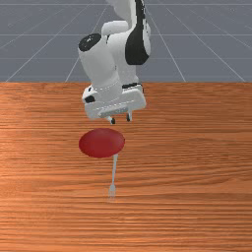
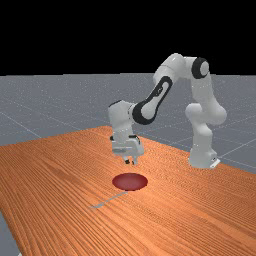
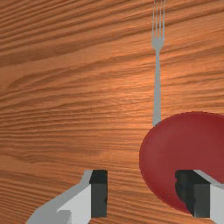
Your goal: Put the fork on the plate
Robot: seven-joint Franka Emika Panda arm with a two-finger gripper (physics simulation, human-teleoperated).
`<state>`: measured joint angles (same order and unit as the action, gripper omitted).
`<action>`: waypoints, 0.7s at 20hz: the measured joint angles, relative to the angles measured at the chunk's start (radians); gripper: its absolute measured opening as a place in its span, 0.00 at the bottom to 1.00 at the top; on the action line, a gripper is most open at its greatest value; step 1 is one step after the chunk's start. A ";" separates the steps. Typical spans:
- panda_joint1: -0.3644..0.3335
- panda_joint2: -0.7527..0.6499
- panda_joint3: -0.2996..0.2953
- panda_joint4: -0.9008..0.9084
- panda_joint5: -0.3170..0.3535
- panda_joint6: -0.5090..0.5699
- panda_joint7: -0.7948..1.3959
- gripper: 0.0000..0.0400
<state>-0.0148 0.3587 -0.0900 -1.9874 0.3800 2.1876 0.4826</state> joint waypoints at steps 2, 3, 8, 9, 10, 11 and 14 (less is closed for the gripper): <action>0.011 0.131 -0.009 0.144 -0.034 0.012 0.028 0.84; 0.019 0.204 -0.019 0.216 -0.055 0.024 0.050 0.90; 0.041 0.505 -0.061 0.466 -0.085 0.102 0.171 0.99; 0.043 0.541 -0.064 0.493 -0.089 0.112 0.178 1.00; 0.046 0.573 -0.067 0.518 -0.094 0.119 0.184 1.00; 0.051 0.590 -0.072 0.542 -0.103 0.115 0.198 0.95; 0.060 0.623 -0.084 0.595 -0.122 0.109 0.223 0.82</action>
<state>0.0453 0.9822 -0.1736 -1.3920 0.2581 2.2963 0.7053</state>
